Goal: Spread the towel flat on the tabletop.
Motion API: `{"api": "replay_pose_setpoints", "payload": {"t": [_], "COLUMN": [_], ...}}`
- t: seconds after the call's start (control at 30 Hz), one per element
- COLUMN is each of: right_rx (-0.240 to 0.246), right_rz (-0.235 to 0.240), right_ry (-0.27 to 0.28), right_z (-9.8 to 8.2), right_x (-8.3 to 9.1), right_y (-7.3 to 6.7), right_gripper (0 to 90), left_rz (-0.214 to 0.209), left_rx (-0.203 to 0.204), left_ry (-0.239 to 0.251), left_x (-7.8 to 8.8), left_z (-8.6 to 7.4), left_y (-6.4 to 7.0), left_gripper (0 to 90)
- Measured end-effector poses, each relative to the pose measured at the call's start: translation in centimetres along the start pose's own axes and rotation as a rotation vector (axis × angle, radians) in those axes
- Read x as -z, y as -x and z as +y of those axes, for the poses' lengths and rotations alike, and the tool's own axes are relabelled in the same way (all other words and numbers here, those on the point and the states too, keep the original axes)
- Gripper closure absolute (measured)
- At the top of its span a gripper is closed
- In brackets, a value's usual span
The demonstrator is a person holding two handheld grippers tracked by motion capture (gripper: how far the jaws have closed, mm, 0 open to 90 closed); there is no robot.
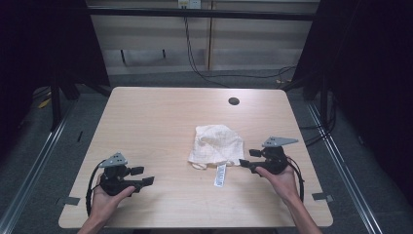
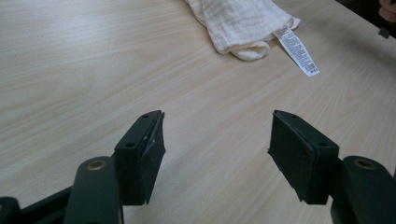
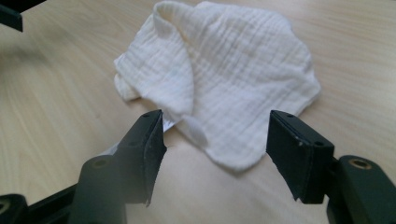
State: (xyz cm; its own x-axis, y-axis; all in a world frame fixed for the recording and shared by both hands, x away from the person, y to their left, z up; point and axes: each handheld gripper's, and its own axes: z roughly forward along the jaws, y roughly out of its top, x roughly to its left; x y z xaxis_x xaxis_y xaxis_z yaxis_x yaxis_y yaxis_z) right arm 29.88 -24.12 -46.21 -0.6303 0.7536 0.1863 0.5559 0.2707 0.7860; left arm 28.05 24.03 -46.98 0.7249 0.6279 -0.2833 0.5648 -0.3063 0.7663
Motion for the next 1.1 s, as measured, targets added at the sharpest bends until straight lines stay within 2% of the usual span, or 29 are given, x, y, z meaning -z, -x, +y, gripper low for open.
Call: {"api": "replay_pose_setpoints", "payload": {"t": [0.13, 0.2, 0.33, 0.37, 0.43, 0.6, 0.73, 0.83, 0.97, 1.0, 1.1], "right_rx": [0.034, 0.026, 0.039, 0.037, 0.003, 0.006, 0.017, 0.026, 0.009, -0.002, 0.005], "right_rz": [0.009, 0.019, 0.02, 0.02, 0.029, 0.002, -0.01, -0.036, -0.037, -0.037, -0.029], "right_ry": [-0.005, -0.004, -0.021, -0.026, -0.02, -0.033, -0.062, -0.096, -0.106, -0.102, -0.116], "right_z": [1.5, 1.9, 2.3, 2.5, 2.9, 4.5, 5.1, 5.0, 4.5, 4.4, 4.1], "right_x": [-1.7, -2.4, -3.8, -4.1, -4.5, -5.7, -6.6, -7.8, -8.9, -9.1, -9.8], "right_y": [0.5, 0.5, 0.6, 0.8, 1.4, 2.4, 3.1, 3.8, 4.6, 4.7, 4.9], "right_gripper": [44.0, 44.2, 44.9, 44.4, 41.4, 32.7, 31.3, 31.0, 30.5, 31.2, 36.1], "left_rz": [0.01, 0.011, 0.005, 0.005, -0.005, -0.004, -0.009, -0.011, -0.013, -0.01, -0.008], "left_rx": [-0.006, -0.009, -0.02, -0.019, -0.007, -0.009, 0.004, 0.011, 0.012, 0.014, 0.014], "left_ry": [-0.004, 0.0, -0.005, -0.003, 0.003, -0.003, 0.008, 0.007, 0.0, 0.0, 0.0], "left_x": [0.0, 0.0, 0.1, 0.1, 0.2, 0.3, 0.6, 0.6, 0.6, 0.6, 0.6], "left_z": [0.0, 0.0, -0.1, -0.1, -0.1, -0.2, -0.3, -0.4, -0.6, -0.6, -0.6], "left_y": [0.0, 0.1, 0.1, 0.1, 0.0, -0.2, -0.4, -0.6, -0.7, -0.8, -0.8], "left_gripper": [35.2, 35.2, 34.6, 34.2, 34.2, 33.9, 33.9, 34.1, 34.4, 34.5, 34.4]}}
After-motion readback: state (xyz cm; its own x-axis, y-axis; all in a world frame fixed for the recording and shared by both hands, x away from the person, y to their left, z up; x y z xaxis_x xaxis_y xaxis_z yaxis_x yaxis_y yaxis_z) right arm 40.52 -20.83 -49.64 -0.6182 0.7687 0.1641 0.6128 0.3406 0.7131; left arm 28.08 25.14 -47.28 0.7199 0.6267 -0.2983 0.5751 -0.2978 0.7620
